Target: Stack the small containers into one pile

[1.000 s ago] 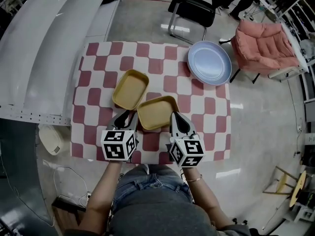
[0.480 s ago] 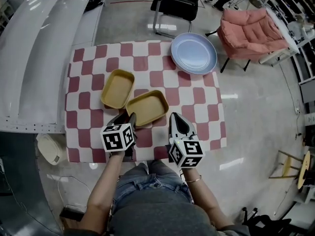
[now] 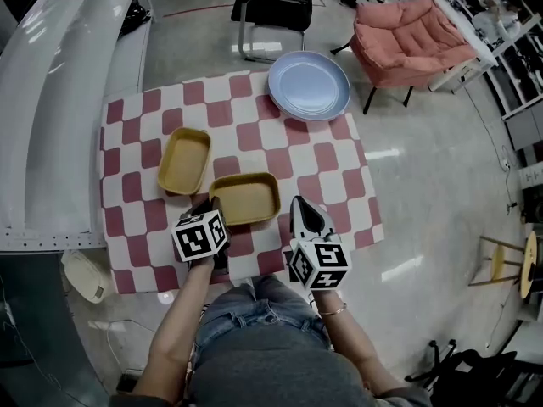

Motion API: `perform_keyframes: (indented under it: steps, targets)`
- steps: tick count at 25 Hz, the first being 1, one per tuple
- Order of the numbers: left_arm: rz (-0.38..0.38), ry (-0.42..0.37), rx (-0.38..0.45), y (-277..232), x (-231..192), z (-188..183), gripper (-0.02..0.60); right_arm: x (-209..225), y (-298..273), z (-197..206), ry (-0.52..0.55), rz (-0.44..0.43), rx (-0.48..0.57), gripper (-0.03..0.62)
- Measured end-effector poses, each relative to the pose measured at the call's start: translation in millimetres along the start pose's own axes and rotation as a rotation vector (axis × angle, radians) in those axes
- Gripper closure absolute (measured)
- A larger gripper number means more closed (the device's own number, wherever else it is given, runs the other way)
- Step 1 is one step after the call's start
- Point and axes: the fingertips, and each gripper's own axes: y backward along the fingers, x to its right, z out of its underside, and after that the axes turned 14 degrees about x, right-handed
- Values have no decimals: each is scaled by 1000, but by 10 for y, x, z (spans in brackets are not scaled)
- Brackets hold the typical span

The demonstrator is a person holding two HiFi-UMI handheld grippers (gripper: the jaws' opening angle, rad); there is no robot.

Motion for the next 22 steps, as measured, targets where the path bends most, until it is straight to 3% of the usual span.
perform_keyframes:
  steps: [4,15,22]
  targets:
    - [3,-8,5,43,44,30,547,-3,27,-23,7,6,4,583]
    - [3,70,77,531,-93,-170,554,-221,-15,-34,17,-32,-1,583]
    - [-76,140,166,833,-418,-366,554,-587,-165,6,35,-123,-12,583]
